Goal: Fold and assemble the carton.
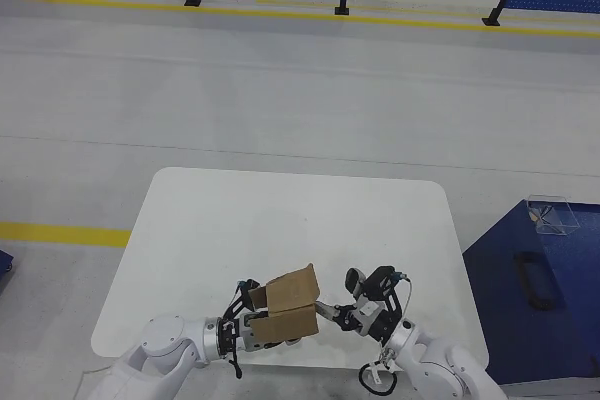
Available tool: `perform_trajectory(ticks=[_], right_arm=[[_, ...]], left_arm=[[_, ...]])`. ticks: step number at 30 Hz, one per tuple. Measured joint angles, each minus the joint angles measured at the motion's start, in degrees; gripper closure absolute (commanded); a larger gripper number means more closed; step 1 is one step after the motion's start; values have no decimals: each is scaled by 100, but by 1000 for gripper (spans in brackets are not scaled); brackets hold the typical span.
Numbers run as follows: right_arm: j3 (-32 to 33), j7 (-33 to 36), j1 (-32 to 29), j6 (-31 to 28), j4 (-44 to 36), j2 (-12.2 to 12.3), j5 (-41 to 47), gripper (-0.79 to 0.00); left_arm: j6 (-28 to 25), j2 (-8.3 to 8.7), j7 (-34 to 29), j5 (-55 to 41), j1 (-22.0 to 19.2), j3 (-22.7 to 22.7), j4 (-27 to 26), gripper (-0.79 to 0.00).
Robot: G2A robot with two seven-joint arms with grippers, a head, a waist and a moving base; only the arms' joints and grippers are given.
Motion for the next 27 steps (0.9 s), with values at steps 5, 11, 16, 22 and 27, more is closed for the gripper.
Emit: perform_trajectory(ticks=[5, 11, 16, 22, 27], right_arm=[[287, -371, -65, 75, -32, 10, 106, -785], [1285, -1808, -576, 796, -182, 19, -33, -785], [1653, -2860, -1103, 1038, -372, -31, 435, -785], [1649, -2845, -1100, 1001, -370, -29, 439, -785], [1649, -2846, -1100, 1001, -371, -29, 440, -785]], left_arm=[[-7, 3, -1, -26, -10, -49, -6, 0], [-208, 14, -87, -60, -8, -145, -46, 0], [-201, 14, -84, -60, -8, -143, -45, 0], [-197, 13, -79, -60, -7, -143, -45, 0], [1167, -50, 1316, -356, -54, -117, -842, 0]])
